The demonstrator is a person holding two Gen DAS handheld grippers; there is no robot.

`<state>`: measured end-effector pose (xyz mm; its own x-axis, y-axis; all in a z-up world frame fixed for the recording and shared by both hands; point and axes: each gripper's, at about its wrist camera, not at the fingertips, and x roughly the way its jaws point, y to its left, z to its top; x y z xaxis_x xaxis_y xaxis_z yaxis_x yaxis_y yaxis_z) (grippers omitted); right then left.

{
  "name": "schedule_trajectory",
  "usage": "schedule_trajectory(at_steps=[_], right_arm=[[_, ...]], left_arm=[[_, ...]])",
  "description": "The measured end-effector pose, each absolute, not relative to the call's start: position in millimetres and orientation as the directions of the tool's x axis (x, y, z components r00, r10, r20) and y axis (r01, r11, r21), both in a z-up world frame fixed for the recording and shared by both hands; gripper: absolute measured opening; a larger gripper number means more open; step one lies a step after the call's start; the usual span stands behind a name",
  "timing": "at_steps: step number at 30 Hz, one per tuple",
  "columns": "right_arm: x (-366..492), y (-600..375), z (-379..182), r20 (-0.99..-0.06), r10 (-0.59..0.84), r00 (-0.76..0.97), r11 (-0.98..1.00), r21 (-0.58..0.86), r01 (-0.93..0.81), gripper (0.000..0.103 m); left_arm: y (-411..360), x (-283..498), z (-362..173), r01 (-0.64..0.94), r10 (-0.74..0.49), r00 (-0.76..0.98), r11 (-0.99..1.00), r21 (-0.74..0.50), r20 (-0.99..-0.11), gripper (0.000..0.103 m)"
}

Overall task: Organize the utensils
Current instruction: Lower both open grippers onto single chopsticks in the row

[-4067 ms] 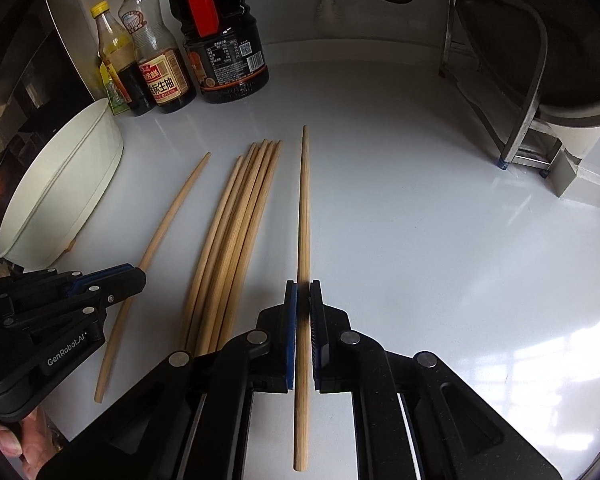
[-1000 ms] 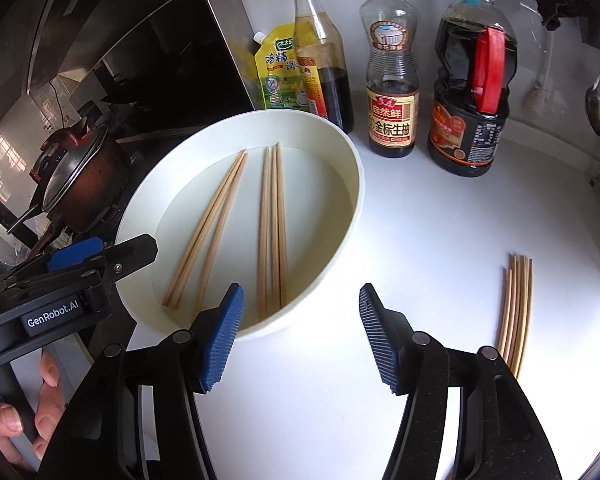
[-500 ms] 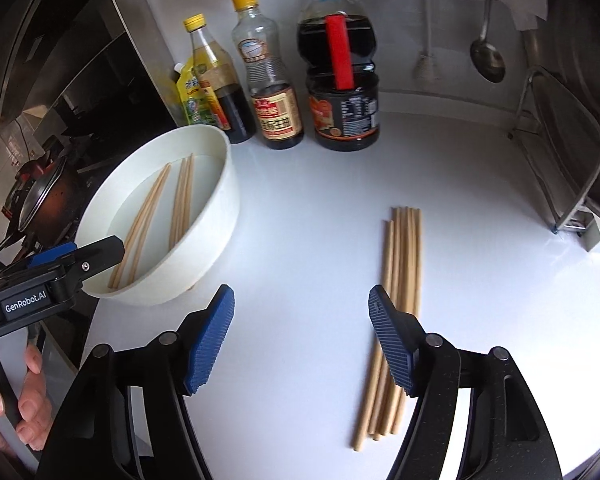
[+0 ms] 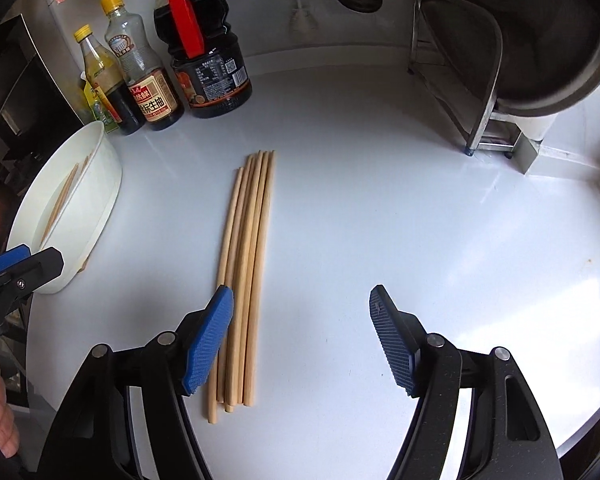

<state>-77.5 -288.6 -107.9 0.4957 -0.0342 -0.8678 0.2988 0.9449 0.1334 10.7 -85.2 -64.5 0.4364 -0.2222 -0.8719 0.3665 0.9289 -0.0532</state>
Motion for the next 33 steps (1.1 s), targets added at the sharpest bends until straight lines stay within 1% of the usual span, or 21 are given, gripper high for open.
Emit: schedule_trajectory(at_steps=[13, 18, 26, 33], right_arm=[[-57, -282, -147, -0.881, -0.031, 0.472, 0.949, 0.123, 0.291, 0.068], [-54, -281, -152, -0.886, -0.064, 0.46, 0.952, 0.084, 0.294, 0.068], [-52, -279, -153, -0.887, -0.053, 0.458, 0.955, 0.09, 0.283, 0.068], [-50, -272, -154, -0.905, -0.104, 0.413, 0.964, 0.011, 0.267, 0.068]], left_arm=[[-94, 8, -100, 0.347, -0.189, 0.409, 0.937, -0.039, -0.893, 0.095], [-94, 9, -104, 0.34, -0.181, 0.405, 0.94, -0.036, -0.896, 0.095], [-95, 16, -105, 0.317, -0.177, 0.415, 0.947, -0.04, -0.892, 0.095], [-103, 16, -109, 0.323, -0.185, 0.413, 0.945, -0.046, -0.891, 0.095]])
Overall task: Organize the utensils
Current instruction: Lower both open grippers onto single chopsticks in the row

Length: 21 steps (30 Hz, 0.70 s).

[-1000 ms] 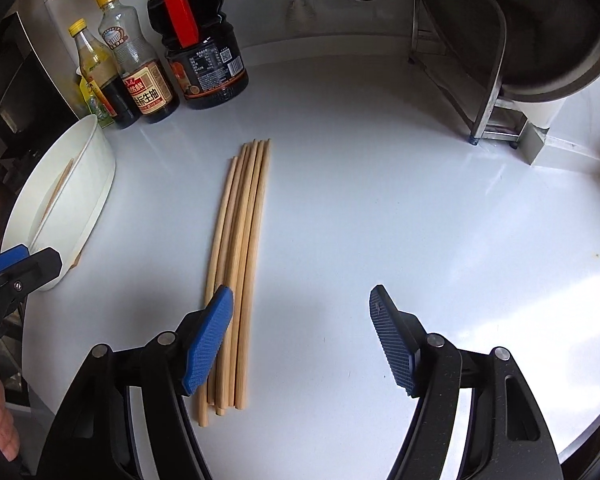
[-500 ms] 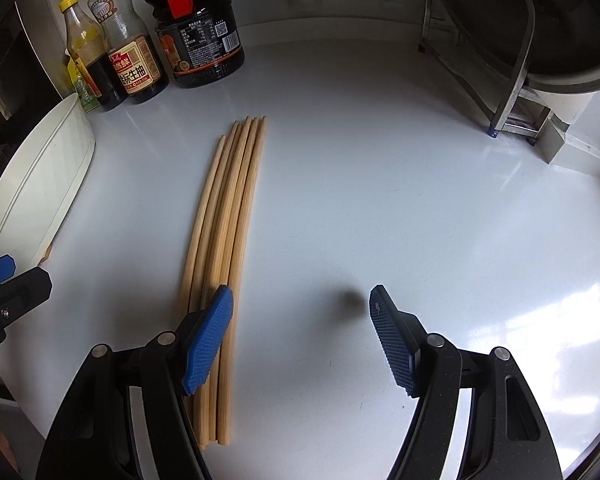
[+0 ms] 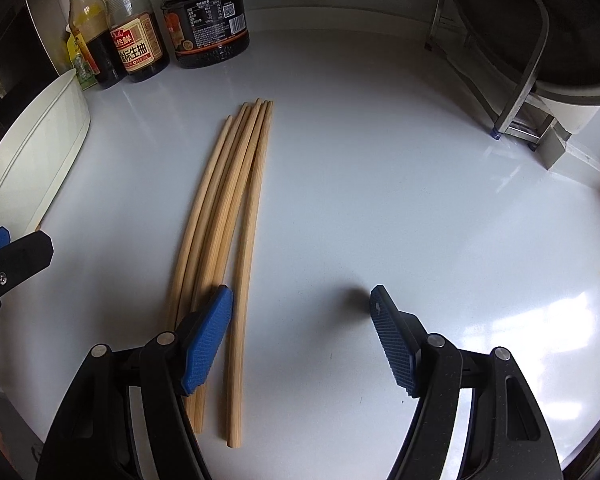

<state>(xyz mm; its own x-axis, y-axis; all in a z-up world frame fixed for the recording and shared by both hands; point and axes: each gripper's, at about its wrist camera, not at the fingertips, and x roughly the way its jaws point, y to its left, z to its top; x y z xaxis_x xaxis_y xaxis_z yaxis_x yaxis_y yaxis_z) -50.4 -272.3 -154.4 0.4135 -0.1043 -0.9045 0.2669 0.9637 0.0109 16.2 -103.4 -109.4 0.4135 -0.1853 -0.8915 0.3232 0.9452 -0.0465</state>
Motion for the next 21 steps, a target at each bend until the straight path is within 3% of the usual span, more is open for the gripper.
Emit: schedule_trajectory(at_steps=[11, 21], right_arm=[[-57, -295, -154, -0.884, -0.164, 0.438, 0.961, -0.043, 0.275, 0.068], [-76, -319, -154, -0.872, -0.139, 0.47, 0.959, 0.0, 0.284, 0.068]], left_arm=[[-130, 10, -120, 0.357, -0.213, 0.395, 0.932, -0.064, -0.893, 0.095], [-156, 4, -146, 0.395, -0.209, 0.346, 0.917, -0.061, -0.915, 0.095]])
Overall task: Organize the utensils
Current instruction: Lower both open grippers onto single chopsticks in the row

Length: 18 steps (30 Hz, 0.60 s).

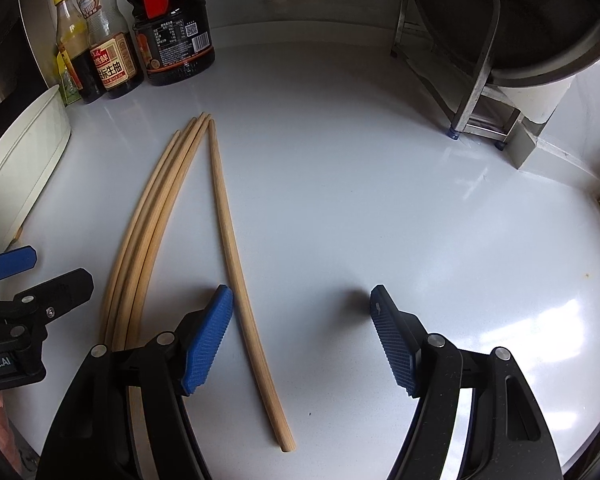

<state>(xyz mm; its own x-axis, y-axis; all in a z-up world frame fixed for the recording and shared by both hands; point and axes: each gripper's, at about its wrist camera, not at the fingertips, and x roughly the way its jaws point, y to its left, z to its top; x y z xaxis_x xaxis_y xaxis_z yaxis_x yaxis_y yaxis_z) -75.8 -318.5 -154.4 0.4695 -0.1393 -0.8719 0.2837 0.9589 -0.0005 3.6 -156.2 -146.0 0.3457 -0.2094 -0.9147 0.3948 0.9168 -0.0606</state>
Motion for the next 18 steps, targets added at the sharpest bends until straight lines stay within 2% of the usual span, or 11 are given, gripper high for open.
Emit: schedule_trajectory(at_steps=[18], right_arm=[[-74, -319, -155, -0.86, -0.143, 0.49, 0.963, -0.006, 0.27, 0.068]], left_arm=[[-160, 2, -163, 0.379, -0.154, 0.361, 0.925, -0.006, -0.92, 0.097]])
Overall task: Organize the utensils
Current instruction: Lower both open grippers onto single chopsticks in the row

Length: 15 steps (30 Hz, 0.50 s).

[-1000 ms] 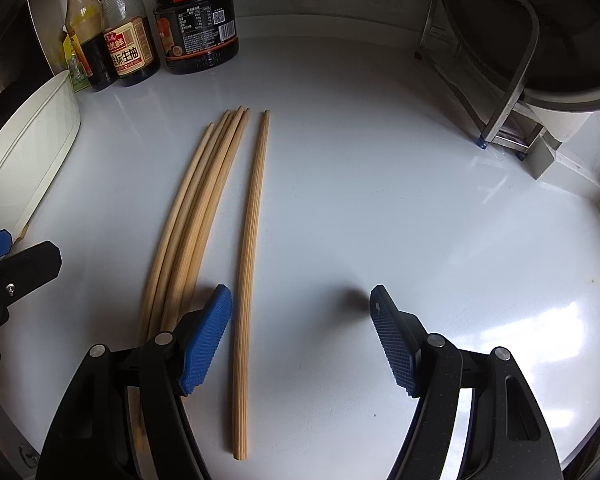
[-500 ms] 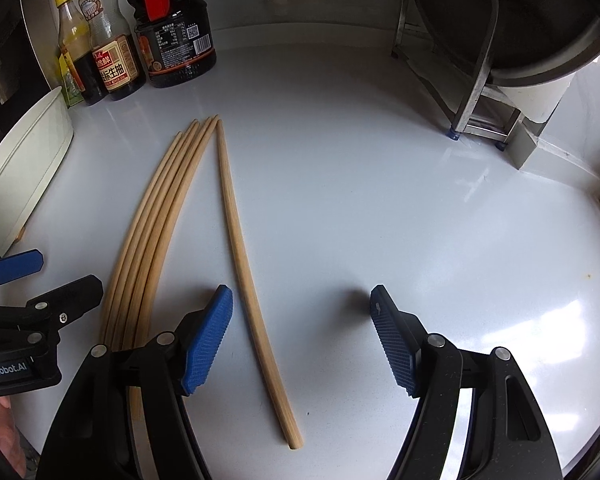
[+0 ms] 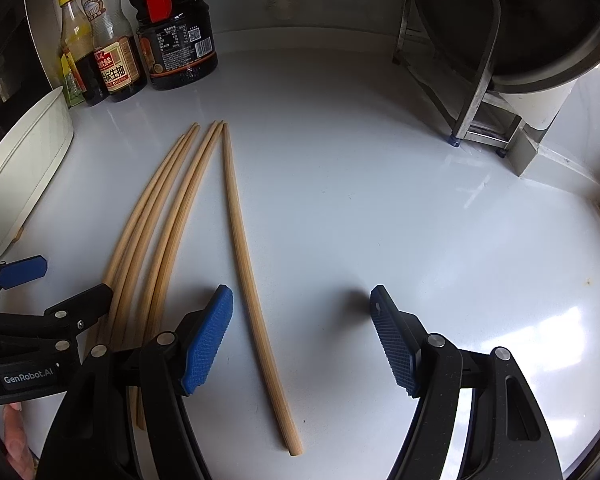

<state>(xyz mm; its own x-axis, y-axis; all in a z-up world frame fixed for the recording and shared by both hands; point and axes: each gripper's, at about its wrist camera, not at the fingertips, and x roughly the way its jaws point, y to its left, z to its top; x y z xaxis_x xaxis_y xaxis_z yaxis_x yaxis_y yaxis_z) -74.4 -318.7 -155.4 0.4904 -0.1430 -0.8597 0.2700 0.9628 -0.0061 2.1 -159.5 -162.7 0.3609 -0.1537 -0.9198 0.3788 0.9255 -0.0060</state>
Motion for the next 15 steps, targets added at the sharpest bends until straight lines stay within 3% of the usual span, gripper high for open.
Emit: schedule_trajectory(at_steps=[9, 12, 15], right_arm=[[-66, -312, -155, -0.848, -0.122, 0.515, 0.977, -0.01, 0.215, 0.062], [-64, -307, -154, -0.847, -0.112, 0.52, 0.982, -0.014, 0.188, 0.05], [-62, -302, -152, -0.85, -0.102, 0.517, 0.987, -0.02, 0.162, 0.029]], left_arm=[[-163, 9, -162, 0.365, -0.152, 0.374, 0.931, -0.006, -0.915, 0.096], [-166, 7, -159, 0.386, -0.168, 0.392, 0.922, -0.004, -0.905, 0.085], [-170, 2, -156, 0.413, -0.186, 0.404, 0.911, -0.003, -0.896, 0.068]])
